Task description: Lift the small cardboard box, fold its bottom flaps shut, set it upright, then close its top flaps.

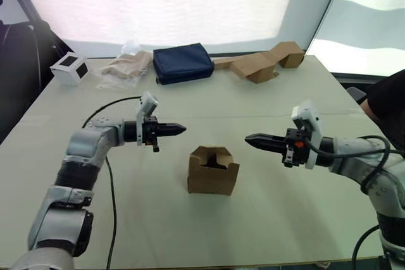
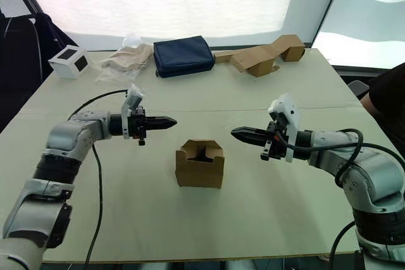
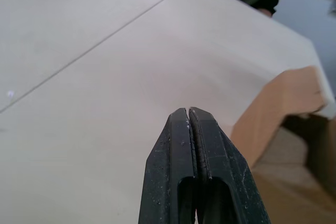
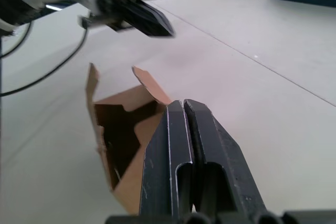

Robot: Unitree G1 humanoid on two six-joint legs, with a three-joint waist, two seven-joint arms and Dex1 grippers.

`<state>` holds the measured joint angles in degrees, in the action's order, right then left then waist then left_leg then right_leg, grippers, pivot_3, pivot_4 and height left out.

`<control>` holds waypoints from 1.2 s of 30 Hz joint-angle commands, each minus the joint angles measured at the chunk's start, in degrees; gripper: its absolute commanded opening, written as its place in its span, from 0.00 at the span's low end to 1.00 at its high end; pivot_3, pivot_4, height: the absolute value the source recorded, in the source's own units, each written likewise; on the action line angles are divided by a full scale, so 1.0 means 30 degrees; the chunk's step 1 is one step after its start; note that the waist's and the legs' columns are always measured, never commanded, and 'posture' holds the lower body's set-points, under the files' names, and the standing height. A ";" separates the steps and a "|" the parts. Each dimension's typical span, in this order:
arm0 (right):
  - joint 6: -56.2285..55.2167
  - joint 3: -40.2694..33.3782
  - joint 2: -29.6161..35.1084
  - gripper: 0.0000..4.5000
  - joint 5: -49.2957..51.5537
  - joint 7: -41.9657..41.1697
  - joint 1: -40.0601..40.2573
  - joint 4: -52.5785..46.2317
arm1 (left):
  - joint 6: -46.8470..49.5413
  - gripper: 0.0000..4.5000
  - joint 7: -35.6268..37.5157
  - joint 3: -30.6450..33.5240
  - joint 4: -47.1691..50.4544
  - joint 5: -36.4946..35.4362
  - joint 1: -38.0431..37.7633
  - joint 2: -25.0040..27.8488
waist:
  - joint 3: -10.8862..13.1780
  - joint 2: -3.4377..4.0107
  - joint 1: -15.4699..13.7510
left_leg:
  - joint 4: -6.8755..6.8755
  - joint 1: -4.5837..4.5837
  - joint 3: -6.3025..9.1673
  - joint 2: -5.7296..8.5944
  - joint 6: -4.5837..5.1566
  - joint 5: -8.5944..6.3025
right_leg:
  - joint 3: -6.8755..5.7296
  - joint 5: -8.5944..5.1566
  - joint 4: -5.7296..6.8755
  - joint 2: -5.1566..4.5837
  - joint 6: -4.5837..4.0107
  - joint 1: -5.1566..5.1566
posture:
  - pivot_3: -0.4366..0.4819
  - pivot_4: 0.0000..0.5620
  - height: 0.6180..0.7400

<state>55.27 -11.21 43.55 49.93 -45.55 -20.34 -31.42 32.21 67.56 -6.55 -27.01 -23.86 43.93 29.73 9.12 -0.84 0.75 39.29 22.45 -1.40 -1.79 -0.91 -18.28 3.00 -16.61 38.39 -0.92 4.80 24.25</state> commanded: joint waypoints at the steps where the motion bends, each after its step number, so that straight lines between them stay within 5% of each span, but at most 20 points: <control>1: 0.1350 0.0167 -0.0475 0.00 0.3094 0.1829 -0.0340 -0.3037 | -0.1914 0.00 0.0915 -0.0515 -0.2894 0.1205 0.1070 -0.0900 | 0.0002 -0.0003 -0.0012 | 0.0000 0.0008 0.0001 -0.0004 0.0000 0.0000 | 0.0000 0.0000 0.0001 -0.0001 0.0000 0.0009 | 0.48 0.27 1.00; 6: 0.1906 0.1193 -0.0383 0.00 0.4142 0.3357 -0.0146 -0.4473 | -0.3148 0.00 0.1978 -0.0840 -0.4975 0.2135 0.1490 -0.1547 | 0.0003 -0.0005 -0.0002 | 0.0002 0.0014 0.0002 -0.0002 0.0000 0.0000 | 0.0000 0.0000 0.0002 -0.0008 0.0000 0.0013 | 0.48 0.27 1.00; 15: 0.0319 0.5942 0.1204 0.00 -0.0937 0.3542 0.0720 -0.5411 | -0.2398 0.00 0.4319 -0.1569 -0.3111 0.2607 -0.0044 -0.1372 | 0.0003 -0.0009 0.0010 | 0.0002 0.0023 0.0006 -0.0002 0.0002 -0.0001 | -0.0001 0.0000 -0.0009 -0.0007 0.0000 0.0017 | 0.48 0.27 1.00; 36: -0.1860 0.8392 0.0074 0.00 -0.4966 0.1388 -0.0980 -0.1268 | -0.0601 0.00 0.2425 -0.0532 0.0488 0.1965 -0.1930 -0.1872 | 0.0003 -0.0009 0.0001 | 0.0006 0.0020 0.0009 -0.0007 0.0001 0.0000 | -0.0001 0.0000 -0.0002 -0.0013 0.0000 0.0018 | 0.48 0.27 1.00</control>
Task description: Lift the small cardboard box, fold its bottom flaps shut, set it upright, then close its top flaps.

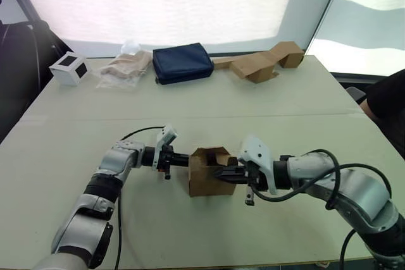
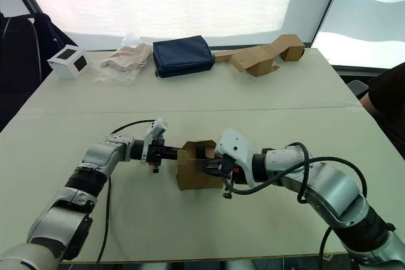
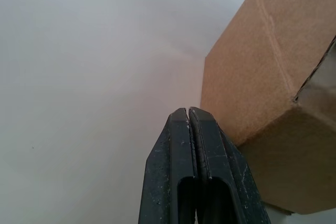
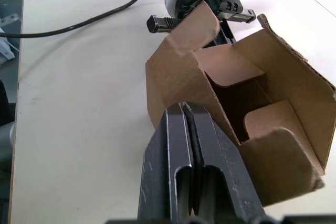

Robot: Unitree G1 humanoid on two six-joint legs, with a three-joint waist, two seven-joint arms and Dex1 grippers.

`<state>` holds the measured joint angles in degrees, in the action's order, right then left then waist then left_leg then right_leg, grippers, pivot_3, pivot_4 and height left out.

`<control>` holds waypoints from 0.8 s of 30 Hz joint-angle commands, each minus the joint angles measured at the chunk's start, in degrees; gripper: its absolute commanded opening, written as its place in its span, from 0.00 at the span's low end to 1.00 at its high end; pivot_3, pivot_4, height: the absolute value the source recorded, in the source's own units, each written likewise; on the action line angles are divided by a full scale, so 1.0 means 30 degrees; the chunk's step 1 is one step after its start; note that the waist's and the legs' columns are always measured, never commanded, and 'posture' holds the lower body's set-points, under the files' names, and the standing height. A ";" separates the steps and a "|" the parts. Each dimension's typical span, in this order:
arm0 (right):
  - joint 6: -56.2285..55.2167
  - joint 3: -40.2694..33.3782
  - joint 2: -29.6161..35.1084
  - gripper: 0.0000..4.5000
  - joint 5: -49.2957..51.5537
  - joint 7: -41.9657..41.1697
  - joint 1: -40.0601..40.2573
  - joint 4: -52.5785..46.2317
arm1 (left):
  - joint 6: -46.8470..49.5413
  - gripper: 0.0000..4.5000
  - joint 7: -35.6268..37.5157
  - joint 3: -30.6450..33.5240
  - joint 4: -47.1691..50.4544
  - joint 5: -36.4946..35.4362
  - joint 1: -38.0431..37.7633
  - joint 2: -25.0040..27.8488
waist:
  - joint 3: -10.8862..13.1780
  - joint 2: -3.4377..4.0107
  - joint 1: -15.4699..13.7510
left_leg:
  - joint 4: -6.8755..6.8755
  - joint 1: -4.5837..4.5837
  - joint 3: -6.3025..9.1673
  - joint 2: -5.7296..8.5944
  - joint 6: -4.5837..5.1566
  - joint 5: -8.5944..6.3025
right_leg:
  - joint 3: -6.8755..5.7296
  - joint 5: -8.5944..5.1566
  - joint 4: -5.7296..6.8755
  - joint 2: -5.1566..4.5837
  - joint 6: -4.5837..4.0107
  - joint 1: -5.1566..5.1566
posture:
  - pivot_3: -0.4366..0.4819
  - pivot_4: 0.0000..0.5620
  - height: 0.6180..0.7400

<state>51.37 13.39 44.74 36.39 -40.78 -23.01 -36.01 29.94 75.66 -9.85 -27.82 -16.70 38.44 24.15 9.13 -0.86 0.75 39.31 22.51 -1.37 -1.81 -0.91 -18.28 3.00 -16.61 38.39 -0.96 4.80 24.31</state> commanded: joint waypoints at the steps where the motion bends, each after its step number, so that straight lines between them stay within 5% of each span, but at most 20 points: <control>1: -0.0664 0.0273 -0.0389 0.00 -0.0605 -0.0310 -0.0006 0.0423 | 0.0205 0.00 -0.0355 0.0619 0.0850 -0.0486 -0.0122 0.0021 | 0.0000 0.0000 0.0007 | 0.0000 0.0000 -0.0001 0.0000 0.0000 0.0000 | -0.0001 0.0000 0.0000 0.0000 0.0000 0.0000 | 0.48 0.27 1.00; 8: -0.0994 0.0186 -0.0823 0.00 -0.1115 -0.0380 0.0454 0.0690 | 0.1081 0.00 -0.1981 0.2341 0.1964 -0.1217 -0.0326 0.0722 | 0.0000 0.0000 0.0027 | 0.0000 -0.0001 0.0004 -0.0005 0.0000 0.0000 | -0.0001 0.0000 0.0006 0.0001 0.0000 0.0000 | 0.48 0.27 1.00; 17: -0.0893 -0.0321 -0.1395 0.00 -0.1118 -0.0385 0.0649 0.0743 | 0.7671 0.00 -0.2776 0.4603 1.1851 -0.6249 -0.2901 0.3558 | -0.0001 0.0002 -0.0040 | -0.0003 -0.0004 0.0014 0.0001 -0.0006 0.0003 | -0.0004 0.0000 0.0016 -0.0079 0.0000 -0.0008 | 0.48 0.27 1.00; 24: -0.1063 -0.0172 -0.1971 0.00 -0.1441 -0.0422 0.0366 0.1172 | 0.8880 0.00 -0.3457 0.3205 1.5413 -0.7341 -0.4430 0.4718 | -0.0001 0.0003 0.0053 | -0.0010 -0.0016 0.0005 0.0027 -0.0018 0.0009 | -0.0016 0.0001 0.0013 -0.0129 0.0002 -0.0015 | 0.48 0.27 1.00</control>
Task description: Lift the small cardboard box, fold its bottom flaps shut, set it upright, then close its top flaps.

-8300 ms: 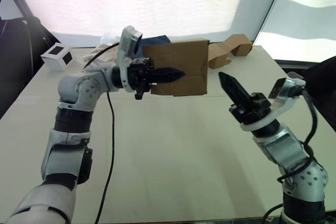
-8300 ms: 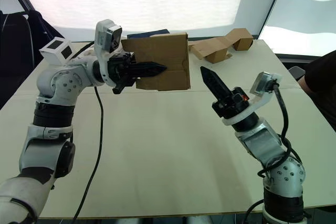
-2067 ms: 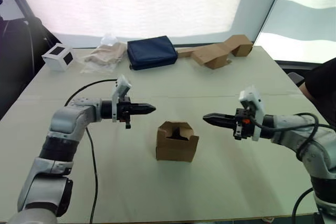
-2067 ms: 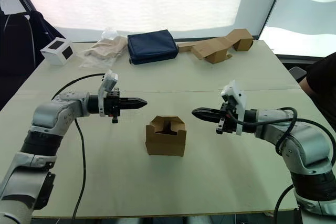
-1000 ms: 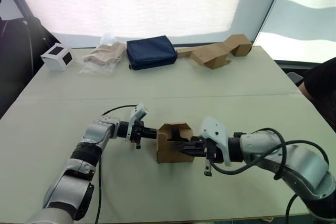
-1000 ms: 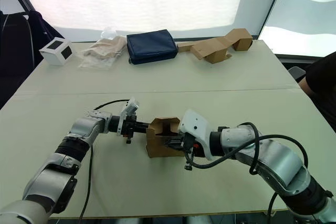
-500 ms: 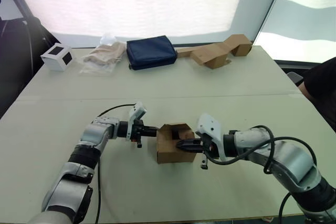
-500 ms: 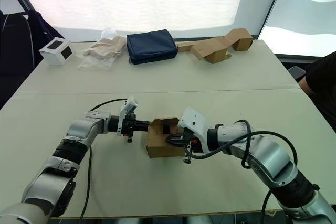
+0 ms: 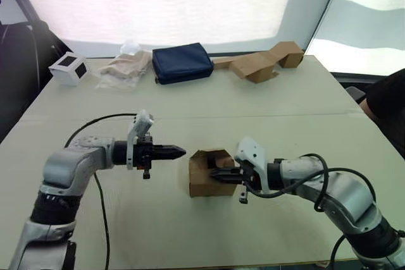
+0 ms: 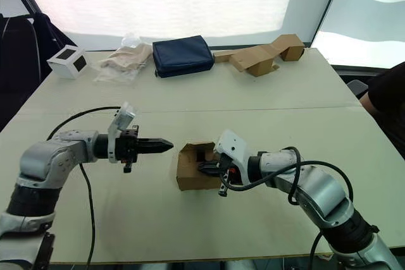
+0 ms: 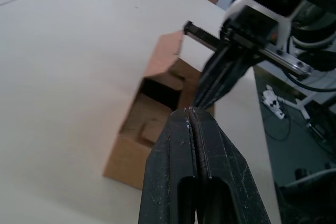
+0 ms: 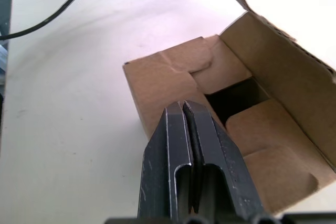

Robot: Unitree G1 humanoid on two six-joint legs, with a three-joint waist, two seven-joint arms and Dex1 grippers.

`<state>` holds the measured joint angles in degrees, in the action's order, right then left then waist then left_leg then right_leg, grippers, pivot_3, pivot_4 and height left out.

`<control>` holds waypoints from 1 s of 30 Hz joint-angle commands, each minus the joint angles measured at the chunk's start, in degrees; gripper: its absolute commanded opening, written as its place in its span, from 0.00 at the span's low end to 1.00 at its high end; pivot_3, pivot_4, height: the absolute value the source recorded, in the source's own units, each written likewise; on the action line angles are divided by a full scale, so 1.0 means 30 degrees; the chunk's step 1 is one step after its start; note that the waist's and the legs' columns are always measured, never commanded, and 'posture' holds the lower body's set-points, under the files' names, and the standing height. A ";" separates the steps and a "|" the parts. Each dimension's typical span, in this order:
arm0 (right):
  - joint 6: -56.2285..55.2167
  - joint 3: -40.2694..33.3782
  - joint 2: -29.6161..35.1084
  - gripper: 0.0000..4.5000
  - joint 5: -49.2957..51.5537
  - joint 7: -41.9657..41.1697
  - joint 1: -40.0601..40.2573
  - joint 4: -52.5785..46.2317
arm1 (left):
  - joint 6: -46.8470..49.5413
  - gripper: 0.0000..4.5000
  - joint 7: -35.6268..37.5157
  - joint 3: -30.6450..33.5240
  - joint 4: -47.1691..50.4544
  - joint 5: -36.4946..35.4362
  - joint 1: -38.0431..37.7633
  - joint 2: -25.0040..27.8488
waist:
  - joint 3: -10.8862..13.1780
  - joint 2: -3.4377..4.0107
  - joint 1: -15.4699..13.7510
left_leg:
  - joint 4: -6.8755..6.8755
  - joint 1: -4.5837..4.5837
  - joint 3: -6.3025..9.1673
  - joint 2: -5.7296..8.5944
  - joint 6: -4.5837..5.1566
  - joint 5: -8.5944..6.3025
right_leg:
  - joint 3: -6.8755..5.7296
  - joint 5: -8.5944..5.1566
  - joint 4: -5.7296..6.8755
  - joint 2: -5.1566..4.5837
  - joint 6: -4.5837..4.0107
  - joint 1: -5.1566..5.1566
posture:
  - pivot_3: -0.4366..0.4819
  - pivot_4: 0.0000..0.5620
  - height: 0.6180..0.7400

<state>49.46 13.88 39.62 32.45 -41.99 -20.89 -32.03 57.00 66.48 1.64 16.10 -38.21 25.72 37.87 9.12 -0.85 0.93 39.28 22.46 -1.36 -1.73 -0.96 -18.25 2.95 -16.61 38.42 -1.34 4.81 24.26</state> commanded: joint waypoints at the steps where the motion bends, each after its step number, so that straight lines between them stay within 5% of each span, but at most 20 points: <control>1: -0.0421 -0.0348 -0.0323 0.00 -0.0167 -0.0011 -0.0349 -0.0152 | -0.0228 0.00 -0.0560 -0.0762 0.0711 -0.0152 -0.0183 0.0073 | 0.0000 0.0000 -0.0016 | 0.0000 -0.0006 0.0000 0.0001 -0.0005 0.0003 | -0.0001 0.0000 0.0000 0.0000 0.0000 -0.0007 | 0.48 0.27 1.00; 14: 0.0224 -0.1334 -0.0187 0.00 0.0250 0.0307 -0.0421 -0.1226 | -0.1973 0.00 -0.0398 -0.3081 0.0135 0.0710 -0.0436 0.0333 | 0.0001 -0.0001 -0.0022 | -0.0001 -0.0002 -0.0005 0.0012 -0.0005 0.0003 | -0.0023 0.0000 -0.0014 0.0012 0.0000 -0.0005 | 0.48 0.27 1.00; 22: 0.2403 -0.5848 -0.0260 0.00 0.5336 0.0458 -0.2567 -0.1278 | -0.2299 0.00 -0.0404 -0.3205 -0.0167 0.0657 -0.0302 0.0302 | 0.0001 0.0000 -0.0004 | -0.0001 -0.0002 -0.0004 0.0009 -0.0003 0.0002 | -0.0024 0.0000 -0.0017 0.0009 0.0000 -0.0008 | 0.48 0.27 1.00; 30: 0.0746 -0.1892 -0.0199 0.00 0.0316 0.1340 -0.4320 0.1973 | -0.2631 0.00 -0.0611 -0.3288 -0.0133 0.0804 -0.0171 0.0101 | 0.0001 0.0001 -0.0027 | -0.0007 0.0007 -0.0015 0.0013 -0.0003 0.0002 | -0.0022 0.0000 -0.0023 0.0007 0.0000 0.0005 | 0.48 0.27 1.00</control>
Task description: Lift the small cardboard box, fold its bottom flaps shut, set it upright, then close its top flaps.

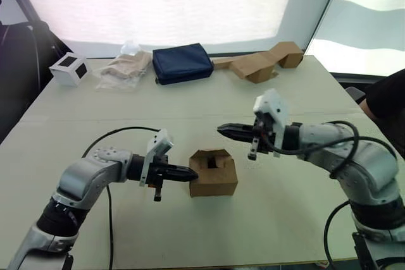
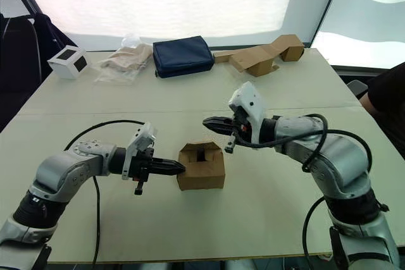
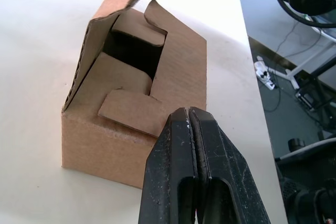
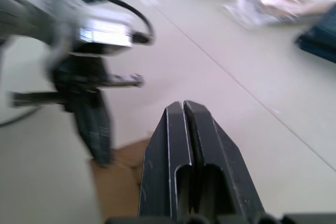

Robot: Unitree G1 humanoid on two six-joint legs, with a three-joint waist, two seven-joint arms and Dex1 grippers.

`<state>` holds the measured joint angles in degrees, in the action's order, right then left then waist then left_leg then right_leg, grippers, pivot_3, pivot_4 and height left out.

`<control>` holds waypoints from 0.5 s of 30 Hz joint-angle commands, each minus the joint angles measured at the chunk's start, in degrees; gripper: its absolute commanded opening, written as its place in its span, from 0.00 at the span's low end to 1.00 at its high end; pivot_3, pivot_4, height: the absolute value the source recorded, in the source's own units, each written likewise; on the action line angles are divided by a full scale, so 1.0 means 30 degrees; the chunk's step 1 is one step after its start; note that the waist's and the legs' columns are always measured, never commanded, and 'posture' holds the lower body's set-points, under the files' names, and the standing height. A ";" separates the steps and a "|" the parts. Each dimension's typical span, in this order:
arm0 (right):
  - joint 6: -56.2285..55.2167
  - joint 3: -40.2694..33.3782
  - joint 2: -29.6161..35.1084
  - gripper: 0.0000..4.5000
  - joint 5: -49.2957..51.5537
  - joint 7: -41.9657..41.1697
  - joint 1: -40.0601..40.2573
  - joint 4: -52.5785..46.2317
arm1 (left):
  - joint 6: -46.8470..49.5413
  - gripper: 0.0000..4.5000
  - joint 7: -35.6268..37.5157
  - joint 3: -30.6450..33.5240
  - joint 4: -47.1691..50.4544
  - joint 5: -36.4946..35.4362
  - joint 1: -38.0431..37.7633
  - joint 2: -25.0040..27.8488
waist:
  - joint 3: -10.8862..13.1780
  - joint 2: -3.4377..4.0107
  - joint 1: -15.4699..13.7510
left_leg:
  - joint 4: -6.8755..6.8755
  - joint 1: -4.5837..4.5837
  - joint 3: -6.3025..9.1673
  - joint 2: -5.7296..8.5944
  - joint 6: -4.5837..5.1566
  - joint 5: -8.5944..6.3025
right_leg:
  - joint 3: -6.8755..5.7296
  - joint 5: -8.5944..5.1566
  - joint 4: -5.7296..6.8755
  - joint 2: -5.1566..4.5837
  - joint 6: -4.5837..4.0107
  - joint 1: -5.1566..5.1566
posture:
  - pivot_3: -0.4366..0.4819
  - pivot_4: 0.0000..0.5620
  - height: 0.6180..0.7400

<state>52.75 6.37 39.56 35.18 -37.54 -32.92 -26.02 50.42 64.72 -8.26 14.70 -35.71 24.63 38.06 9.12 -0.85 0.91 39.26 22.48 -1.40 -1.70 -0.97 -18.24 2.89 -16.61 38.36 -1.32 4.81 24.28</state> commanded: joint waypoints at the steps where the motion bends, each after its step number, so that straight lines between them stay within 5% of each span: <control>1: -0.0297 0.1038 -0.0292 0.00 -0.1051 0.0055 -0.0372 0.0276 | -0.0492 0.00 -0.0024 0.0011 0.0369 0.0000 0.0173 0.0058 | 0.0000 0.0000 -0.0020 | -0.0002 0.0012 0.0000 0.0000 -0.0001 0.0000 | 0.0000 0.0000 0.0001 -0.0003 0.0000 0.0015 | 0.48 0.27 1.00; 15: 0.0177 0.2138 0.0250 0.00 -0.1890 -0.1313 0.1391 -0.0954 | -0.0044 0.00 -0.0961 0.1503 0.0418 -0.1443 0.0460 -0.0481 | 0.0000 0.0000 0.0002 | -0.0001 0.0010 0.0000 0.0004 -0.0001 0.0000 | -0.0001 0.0001 0.0003 -0.0022 0.0002 0.0013 | 0.48 0.27 1.00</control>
<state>53.42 14.46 40.02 29.17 -41.25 -28.62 -26.95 50.44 62.58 -6.10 15.65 -38.38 24.35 36.96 9.13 -0.85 0.92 39.25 22.51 -1.40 -1.68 -0.97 -18.24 2.89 -16.61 38.37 -1.39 4.81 24.31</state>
